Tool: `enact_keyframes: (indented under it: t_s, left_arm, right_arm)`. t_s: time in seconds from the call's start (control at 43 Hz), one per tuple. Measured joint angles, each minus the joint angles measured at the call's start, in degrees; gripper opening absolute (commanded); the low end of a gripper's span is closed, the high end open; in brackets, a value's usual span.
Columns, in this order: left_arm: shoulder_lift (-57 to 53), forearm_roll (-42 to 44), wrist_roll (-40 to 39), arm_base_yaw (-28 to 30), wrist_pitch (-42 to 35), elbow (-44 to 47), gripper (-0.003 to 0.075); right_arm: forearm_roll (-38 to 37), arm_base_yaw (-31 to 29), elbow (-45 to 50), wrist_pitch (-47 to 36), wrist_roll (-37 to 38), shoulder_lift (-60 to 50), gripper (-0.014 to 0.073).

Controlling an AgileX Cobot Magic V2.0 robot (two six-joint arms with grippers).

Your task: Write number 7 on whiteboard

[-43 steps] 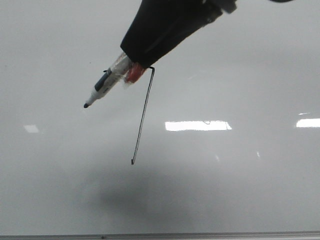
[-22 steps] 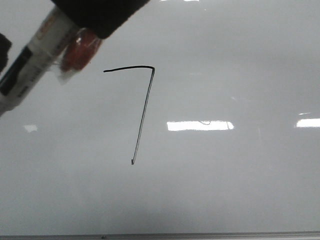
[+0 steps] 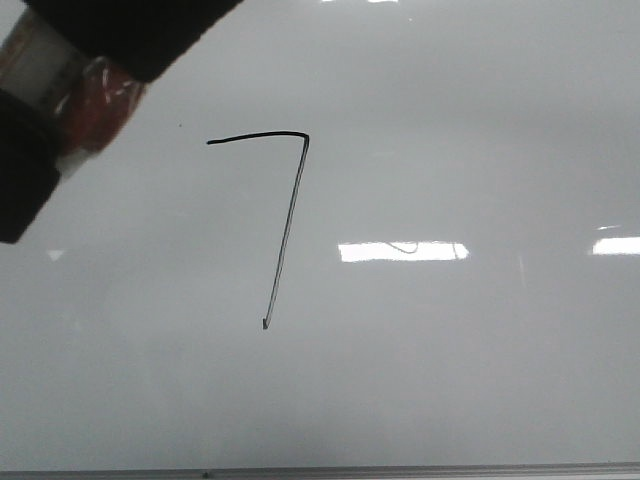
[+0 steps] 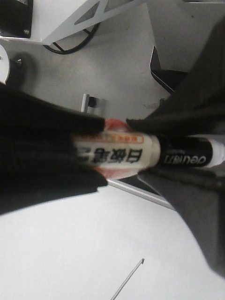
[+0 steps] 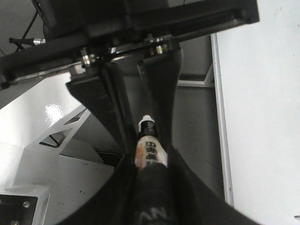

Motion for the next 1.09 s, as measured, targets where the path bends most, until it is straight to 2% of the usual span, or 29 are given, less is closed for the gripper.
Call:
enact_keyframes:
  t_s: [0.047,0.209,0.256,0.326,0.488,0.651,0.767,0.953,1.093]
  left_arm:
    - [0.0,0.0,0.0,0.0,0.0,0.0,-0.002]
    - [0.0,0.0,0.0,0.0,0.0,0.0,-0.0021]
    - [0.0,0.0,0.0,0.0,0.0,0.0,-0.0021]
    - [0.0,-0.1,0.0,0.0,0.1,0.0,-0.0021]
    - [1.6,-0.6,-2.8,0.4,0.2,0.0,-0.002]
    - [4.9,-0.7,-7.2,4.3,0.3,0.0,-0.002]
    - [7.6,-0.2,-12.4,11.5,0.3,-0.8,-0.002]
    - [9.3,1.8,-13.9,26.6,-0.4,-1.7,-0.002]
    - [10.6,3.1,-14.0,39.0,-2.9,-1.9,-0.0021]
  right_arm:
    - [0.0,0.0,0.0,0.0,0.0,0.0,0.0092]
    - [0.0,0.0,0.0,-0.4,0.1,0.0,0.0467]
    - [0.0,0.0,0.0,-1.2,0.6,0.0,0.0549]
    - [0.0,0.0,0.0,-2.4,1.0,-0.1,0.0596]
    - [0.0,-2.3,0.0,-3.4,2.1,-2.7,0.059]
    - [-1.2,-10.8,0.4,-1.0,5.9,-9.0,0.0588]
    - [-4.0,-18.7,3.5,0.1,9.6,-16.1,0.0524]
    - [-5.7,-31.6,13.3,-1.0,16.1,-31.0,0.0374]
    - [-5.7,-39.4,22.1,-5.1,24.8,-41.7,0.0178]
